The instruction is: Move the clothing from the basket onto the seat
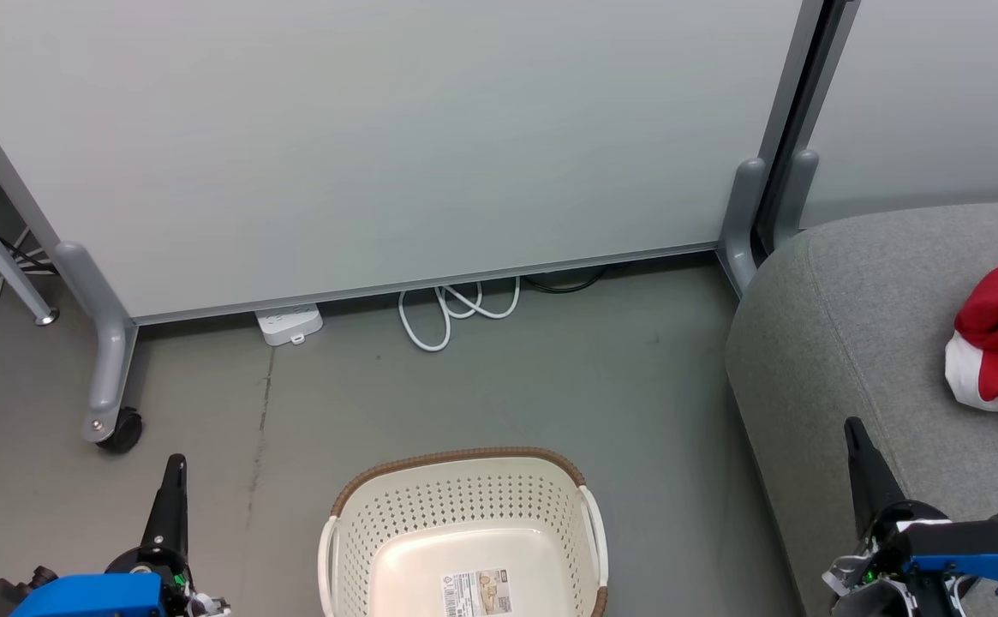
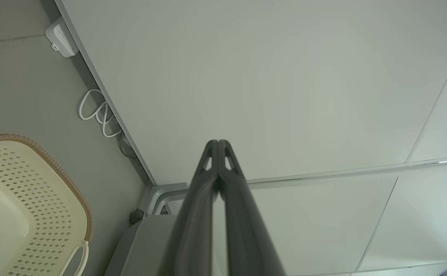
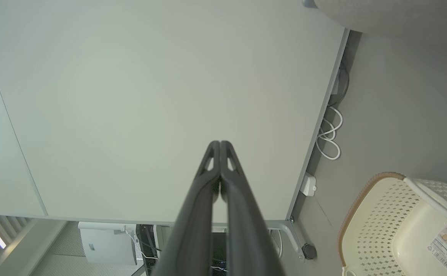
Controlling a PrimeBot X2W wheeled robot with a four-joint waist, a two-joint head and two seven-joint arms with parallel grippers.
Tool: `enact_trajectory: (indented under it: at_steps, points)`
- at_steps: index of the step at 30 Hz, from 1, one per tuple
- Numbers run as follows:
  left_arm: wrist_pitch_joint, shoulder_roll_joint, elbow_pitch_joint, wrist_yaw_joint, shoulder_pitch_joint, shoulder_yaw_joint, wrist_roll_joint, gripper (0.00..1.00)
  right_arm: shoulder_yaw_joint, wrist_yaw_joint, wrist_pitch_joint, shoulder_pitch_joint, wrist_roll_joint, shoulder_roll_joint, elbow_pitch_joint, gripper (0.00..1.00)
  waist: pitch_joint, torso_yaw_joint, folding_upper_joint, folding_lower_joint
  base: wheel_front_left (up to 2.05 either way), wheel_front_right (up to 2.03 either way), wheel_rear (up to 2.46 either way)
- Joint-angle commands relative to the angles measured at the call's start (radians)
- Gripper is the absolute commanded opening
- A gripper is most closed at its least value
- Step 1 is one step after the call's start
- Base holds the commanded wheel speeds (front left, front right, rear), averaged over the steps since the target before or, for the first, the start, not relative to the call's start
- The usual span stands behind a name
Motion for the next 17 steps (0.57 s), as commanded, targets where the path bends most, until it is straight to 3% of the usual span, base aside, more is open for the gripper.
enact_trajectory:
  at_steps: [1, 17]
  points:
    - [0.008, 0.005, -0.010, -0.006, -0.019, 0.008, -0.019, 0.00, -0.004, -0.001, 0.003, -0.023, 0.025, -0.003, -0.001, 0.00, 0.000, 0.000, 0.0000, 0.0000, 0.00, 0.00, 0.00]
    - [0.036, 0.006, -0.026, -0.007, -0.024, 0.025, -0.118, 0.00, -0.009, -0.001, 0.014, -0.030, 0.143, -0.003, 0.006, 0.00, 0.001, -0.005, 0.0000, -0.0001, 0.00, 0.00, 0.00]
